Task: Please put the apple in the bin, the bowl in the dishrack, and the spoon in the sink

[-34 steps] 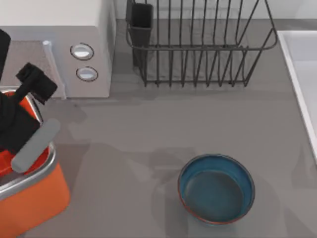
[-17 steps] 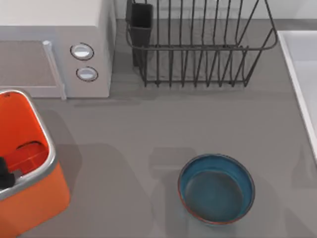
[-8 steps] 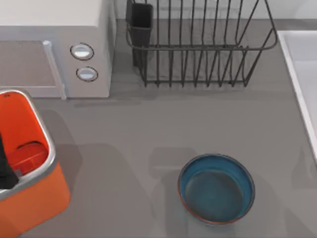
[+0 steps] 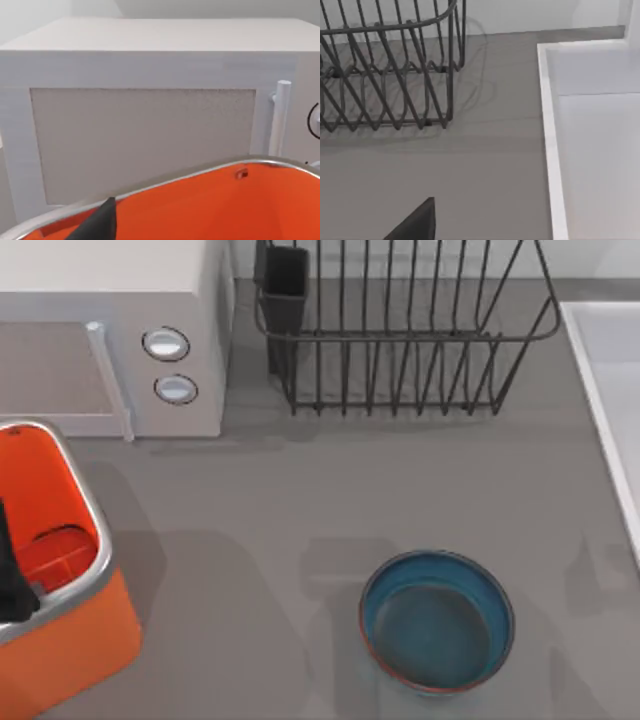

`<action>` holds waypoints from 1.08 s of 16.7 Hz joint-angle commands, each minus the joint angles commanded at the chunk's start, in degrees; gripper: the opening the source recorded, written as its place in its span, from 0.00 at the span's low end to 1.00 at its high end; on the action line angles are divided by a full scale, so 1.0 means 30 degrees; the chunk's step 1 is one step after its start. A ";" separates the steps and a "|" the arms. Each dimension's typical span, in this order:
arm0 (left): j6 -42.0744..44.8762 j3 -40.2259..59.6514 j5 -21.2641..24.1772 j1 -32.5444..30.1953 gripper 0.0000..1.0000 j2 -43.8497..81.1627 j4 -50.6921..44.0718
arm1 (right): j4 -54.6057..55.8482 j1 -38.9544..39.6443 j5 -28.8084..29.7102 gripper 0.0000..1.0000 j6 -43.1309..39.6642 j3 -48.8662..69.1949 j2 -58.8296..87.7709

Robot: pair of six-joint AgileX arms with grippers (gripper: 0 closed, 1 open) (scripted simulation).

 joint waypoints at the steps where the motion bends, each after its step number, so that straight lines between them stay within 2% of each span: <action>1: 0.0000 0.0000 0.0000 0.0000 1.00 0.0000 0.0000 | -0.1015 0.0517 -0.0004 1.00 0.0538 0.1215 0.1556; 12: 0.0000 0.0000 0.0000 0.0000 1.00 0.0000 0.0000 | -1.3218 0.6574 0.0119 1.00 0.6923 1.4588 1.8843; 18: 0.0000 0.0000 0.0000 0.0000 1.00 0.0000 0.0000 | -1.7602 0.8892 0.0117 1.00 0.9073 1.9280 2.5087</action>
